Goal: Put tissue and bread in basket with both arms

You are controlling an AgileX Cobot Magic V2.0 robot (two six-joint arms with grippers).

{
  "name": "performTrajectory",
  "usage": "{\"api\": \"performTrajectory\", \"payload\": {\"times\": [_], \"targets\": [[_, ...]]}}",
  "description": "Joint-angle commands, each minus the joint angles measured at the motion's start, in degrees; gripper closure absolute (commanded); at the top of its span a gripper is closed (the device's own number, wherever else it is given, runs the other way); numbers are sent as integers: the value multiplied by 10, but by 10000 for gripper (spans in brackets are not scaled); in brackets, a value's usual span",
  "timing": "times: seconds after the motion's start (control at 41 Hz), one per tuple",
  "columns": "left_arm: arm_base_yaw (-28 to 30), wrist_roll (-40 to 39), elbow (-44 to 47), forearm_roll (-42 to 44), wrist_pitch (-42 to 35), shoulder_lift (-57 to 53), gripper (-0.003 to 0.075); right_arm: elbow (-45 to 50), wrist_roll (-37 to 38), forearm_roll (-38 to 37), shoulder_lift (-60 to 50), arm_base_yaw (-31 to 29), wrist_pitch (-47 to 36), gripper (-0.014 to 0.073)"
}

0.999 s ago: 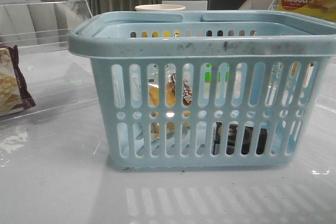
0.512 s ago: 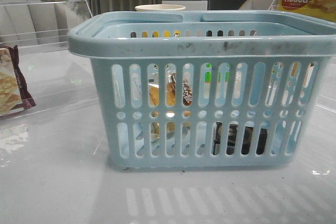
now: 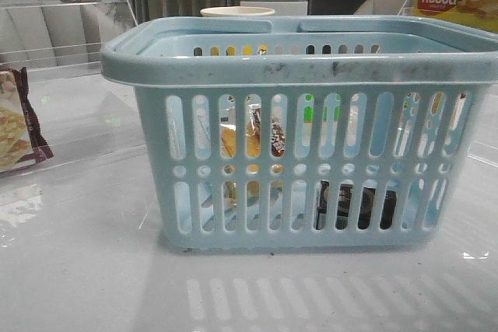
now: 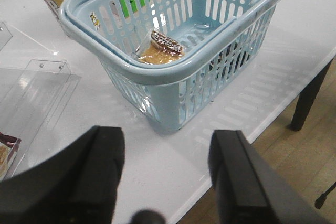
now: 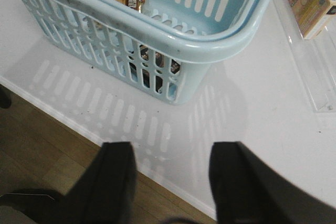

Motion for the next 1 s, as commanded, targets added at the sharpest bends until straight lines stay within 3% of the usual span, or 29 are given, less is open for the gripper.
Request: {"api": "performTrajectory", "payload": {"times": [0.0, 0.146, 0.219, 0.78, 0.901, 0.974], "targets": [[-3, -5, -12, -6, -49, 0, 430, -15, -7, -2, 3, 0, -34, 329], [-3, -5, -10, -6, -43, 0, 569, -15, -7, -2, 3, 0, -30, 503], [-3, -5, -10, -6, -44, 0, 628, -15, -7, -2, 3, 0, -29, 545], [0, -5, -4, -2, -45, -18, 629, -15, -7, -2, 3, 0, -27, 538], [50, 0, 14, 19, -66, -45, 629, -15, -7, -2, 3, 0, -26, 538], [103, 0, 49, 19, -129, -69, 629, -15, -7, -2, 3, 0, -26, 538]]}}
